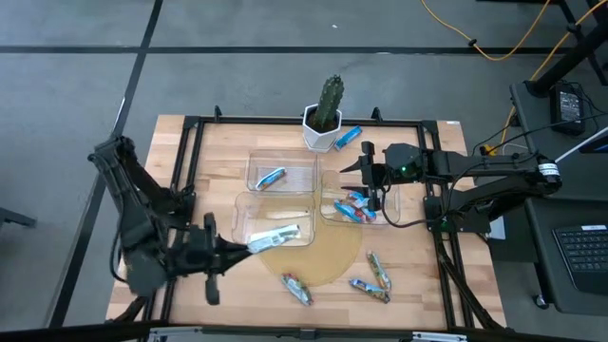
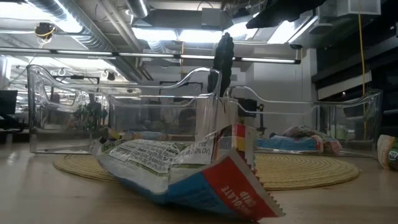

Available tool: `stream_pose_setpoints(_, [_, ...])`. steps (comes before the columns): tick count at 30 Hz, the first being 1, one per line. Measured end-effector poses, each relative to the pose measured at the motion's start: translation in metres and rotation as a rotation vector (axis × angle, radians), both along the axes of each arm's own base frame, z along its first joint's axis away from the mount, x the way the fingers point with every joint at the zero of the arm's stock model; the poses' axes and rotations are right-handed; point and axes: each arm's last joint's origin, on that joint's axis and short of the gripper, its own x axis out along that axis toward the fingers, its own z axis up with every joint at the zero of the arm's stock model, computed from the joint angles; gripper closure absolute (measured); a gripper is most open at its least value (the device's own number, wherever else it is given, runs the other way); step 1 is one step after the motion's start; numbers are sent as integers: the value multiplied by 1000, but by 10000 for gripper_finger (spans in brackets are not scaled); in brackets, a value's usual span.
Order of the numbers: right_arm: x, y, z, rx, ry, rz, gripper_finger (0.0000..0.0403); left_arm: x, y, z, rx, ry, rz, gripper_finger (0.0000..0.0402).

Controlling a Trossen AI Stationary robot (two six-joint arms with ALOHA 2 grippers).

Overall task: Pick and place Granola Bars by type
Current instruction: Put the left yellow granola bar into the top bin

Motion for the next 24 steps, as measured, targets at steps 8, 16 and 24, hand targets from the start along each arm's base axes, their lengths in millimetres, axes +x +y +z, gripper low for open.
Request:
stream_pose_setpoints(8, [0,0,0,0,1,0,198,-8,12,51,210,-194,-84,400])
stream_pose_setpoints(16, [0,0,0,4,5,-2,198,-3,19,56,253,-226,-89,400])
stream_pose_setpoints(24, [-2,0,-3,5,40,-2,198,5,25,57,259,-247,-111,400])
